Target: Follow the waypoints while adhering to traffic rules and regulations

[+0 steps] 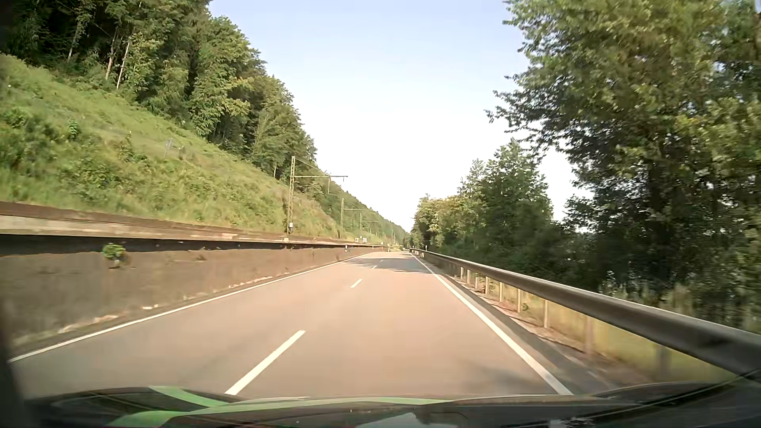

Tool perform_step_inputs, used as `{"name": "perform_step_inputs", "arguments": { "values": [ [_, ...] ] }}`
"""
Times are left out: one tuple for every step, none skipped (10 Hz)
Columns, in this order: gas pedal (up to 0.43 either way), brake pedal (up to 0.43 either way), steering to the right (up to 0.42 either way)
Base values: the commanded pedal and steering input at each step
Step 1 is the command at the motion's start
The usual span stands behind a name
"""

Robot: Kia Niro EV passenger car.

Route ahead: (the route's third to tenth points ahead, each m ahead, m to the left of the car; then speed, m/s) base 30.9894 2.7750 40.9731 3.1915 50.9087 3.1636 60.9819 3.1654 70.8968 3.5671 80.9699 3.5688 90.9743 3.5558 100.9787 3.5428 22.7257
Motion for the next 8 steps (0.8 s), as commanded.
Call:
{"name": "perform_step_inputs", "arguments": {
  "values": [
    [0.189,0.0,-0.007],
    [0.189,0.0,-0.008],
    [0.189,0.0,-0.007],
    [0.189,0.0,-0.007],
    [0.189,0.0,-0.007],
    [0.189,0.0,-0.007],
    [0.189,0.0,-0.007],
    [0.189,0.0,-0.004]
  ]
}}
